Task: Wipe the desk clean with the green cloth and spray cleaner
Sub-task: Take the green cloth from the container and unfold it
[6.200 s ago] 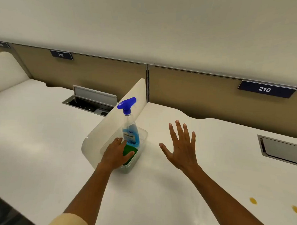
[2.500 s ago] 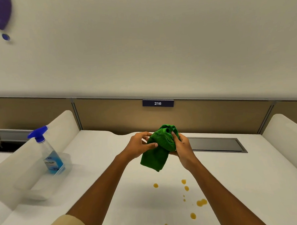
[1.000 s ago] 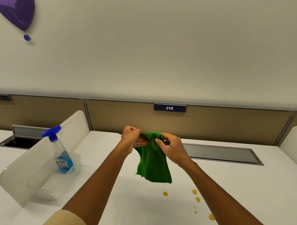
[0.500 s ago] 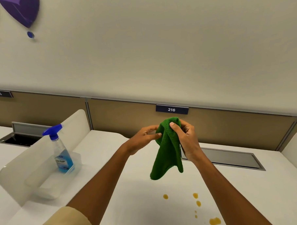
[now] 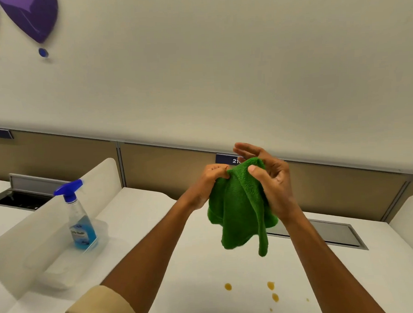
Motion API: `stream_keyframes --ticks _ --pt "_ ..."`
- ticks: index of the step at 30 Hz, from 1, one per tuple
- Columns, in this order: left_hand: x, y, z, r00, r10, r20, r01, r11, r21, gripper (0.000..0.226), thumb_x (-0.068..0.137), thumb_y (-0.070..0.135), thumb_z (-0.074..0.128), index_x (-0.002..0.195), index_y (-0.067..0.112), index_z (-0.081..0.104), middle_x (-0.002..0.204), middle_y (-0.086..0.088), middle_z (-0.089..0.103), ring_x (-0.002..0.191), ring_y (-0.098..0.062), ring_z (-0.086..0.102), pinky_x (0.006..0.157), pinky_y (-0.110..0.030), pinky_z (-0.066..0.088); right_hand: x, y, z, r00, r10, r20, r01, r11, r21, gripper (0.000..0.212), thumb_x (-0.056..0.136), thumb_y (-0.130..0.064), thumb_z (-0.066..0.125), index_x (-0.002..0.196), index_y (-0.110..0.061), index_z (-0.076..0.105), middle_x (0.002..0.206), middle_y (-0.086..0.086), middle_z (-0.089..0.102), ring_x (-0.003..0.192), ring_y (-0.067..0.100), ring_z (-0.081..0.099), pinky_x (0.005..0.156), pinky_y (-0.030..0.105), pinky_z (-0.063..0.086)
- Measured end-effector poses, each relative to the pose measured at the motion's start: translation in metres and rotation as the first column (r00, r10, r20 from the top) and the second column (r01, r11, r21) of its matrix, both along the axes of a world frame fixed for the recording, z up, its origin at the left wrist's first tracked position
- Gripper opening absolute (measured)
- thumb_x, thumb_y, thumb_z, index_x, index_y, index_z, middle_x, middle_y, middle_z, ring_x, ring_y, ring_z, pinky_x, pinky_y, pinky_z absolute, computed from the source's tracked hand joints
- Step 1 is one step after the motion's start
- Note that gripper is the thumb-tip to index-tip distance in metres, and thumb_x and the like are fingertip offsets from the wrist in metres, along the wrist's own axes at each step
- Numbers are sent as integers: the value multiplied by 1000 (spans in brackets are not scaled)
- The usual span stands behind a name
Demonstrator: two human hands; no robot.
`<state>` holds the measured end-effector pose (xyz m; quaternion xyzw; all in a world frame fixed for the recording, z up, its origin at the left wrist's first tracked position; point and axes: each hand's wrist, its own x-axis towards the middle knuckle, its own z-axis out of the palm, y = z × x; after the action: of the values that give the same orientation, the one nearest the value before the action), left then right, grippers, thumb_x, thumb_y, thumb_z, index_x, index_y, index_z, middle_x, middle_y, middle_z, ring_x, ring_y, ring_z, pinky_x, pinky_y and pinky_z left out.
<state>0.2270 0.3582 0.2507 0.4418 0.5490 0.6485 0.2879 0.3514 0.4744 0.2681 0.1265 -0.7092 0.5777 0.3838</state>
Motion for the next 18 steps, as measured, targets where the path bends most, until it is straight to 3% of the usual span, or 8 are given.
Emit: stream_keyframes --ticks 2,5,7,10,12,14,16,18 --pt "6 5 8 1000 -28 9 28 1000 -4 35 77 21 52 85 -13 50 85 -18 48 79 -29 44 73 -40 38 2 -7 13 993 115 -12 -115 981 -157 35 87 -4 48 113 15 59 126 25 62 121 39 58 103 47 46" --pt "12 10 21 999 -34 39 33 999 13 18 80 15 52 87 -1 58 80 -12 57 73 -23 54 68 -31 45 4 -9 29 980 194 -36 -196 929 -314 28 82 -11 52 95 13 58 101 28 67 106 41 63 95 51 49" --pt "13 10 28 995 -66 73 62 997 54 11 81 12 52 83 5 60 79 -8 61 73 -18 58 71 -29 48 8 -10 39 958 280 -56 -281 892 -354 20 81 -19 57 83 2 56 88 20 60 100 36 60 95 51 44" --pt "11 11 39 987 -125 102 113 987 113 28 81 14 58 94 -10 57 96 -20 54 93 -33 51 92 -45 39 15 -11 51 886 449 -116 -456 800 -390 24 88 -25 46 68 -14 55 74 2 56 84 21 54 99 45 34" --pt "15 9 50 988 -132 83 121 985 126 49 78 19 61 101 -22 47 103 -23 47 97 -37 43 93 -51 33 19 -13 59 836 527 -156 -538 727 -426 26 89 -27 50 67 -14 50 71 1 51 80 20 50 97 43 34" --pt "19 7 59 987 -151 51 142 979 146 55 77 20 60 103 -25 45 102 -24 47 96 -37 43 91 -50 34 22 -12 68 802 569 -183 -584 682 -440 32 87 -33 60 67 -10 50 72 4 50 81 24 47 98 47 31" --pt "24 4 67 986 -164 19 159 975 152 49 77 18 59 104 -22 50 99 -23 51 94 -35 48 88 -44 41 25 -10 75 782 595 -183 -610 673 -419 37 87 -37 59 69 -4 59 75 7 53 85 28 48 100 51 26" --pt "32 0 76 984 -181 -5 179 971 155 37 79 13 55 105 -12 56 92 -18 57 87 -30 54 81 -33 47 32 -12 85 710 674 -206 -688 600 -408 43 89 -34 49 77 4 65 83 13 58 93 33 54 102 52 28"
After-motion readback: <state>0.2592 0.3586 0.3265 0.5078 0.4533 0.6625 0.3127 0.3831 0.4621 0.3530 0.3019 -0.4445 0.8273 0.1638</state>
